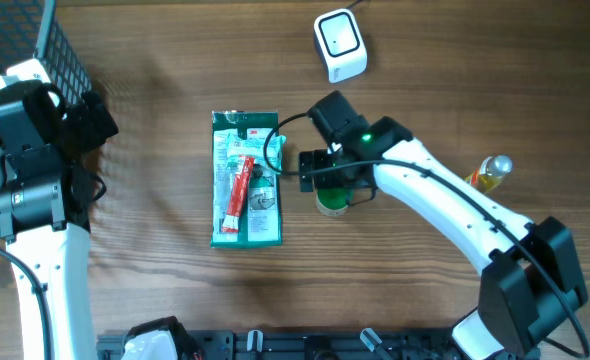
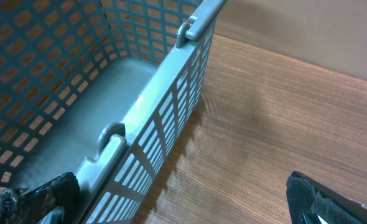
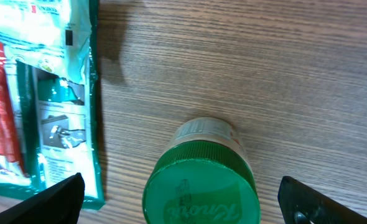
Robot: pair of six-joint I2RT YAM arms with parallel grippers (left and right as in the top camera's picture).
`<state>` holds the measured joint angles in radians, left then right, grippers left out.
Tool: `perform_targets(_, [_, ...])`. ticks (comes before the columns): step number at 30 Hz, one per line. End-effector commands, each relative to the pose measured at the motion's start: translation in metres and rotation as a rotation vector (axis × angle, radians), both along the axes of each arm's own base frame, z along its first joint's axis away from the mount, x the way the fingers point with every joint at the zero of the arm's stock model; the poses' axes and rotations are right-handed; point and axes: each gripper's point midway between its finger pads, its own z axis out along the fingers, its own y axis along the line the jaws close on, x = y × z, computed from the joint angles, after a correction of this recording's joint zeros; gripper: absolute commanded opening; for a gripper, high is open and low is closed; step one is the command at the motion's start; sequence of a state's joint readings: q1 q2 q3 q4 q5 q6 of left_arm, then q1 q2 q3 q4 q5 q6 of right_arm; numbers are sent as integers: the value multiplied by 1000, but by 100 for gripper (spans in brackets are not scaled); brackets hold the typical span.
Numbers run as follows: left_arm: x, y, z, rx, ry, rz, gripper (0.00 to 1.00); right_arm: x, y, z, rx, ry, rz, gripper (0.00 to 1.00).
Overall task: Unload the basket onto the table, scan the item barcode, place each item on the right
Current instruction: 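Reach the right gripper to the green-capped jar and grasp it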
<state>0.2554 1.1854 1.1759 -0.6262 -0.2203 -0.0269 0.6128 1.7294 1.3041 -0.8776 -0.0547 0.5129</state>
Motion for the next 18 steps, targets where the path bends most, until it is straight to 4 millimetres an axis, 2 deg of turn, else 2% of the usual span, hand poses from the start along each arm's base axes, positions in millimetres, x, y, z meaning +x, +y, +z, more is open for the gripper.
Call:
perform_targets(1, [-6,-9,-48,-99,119,-11,100,-6,10,7,74,31,4,100])
perform_targets(7, [-6,-9,-48,-99,118,-11,100,0,1,5,29,3,-47,100])
perform_targets(18, [-6,-9,-48,-99,119,-11,100,5,4,7,48,-13,-65,100])
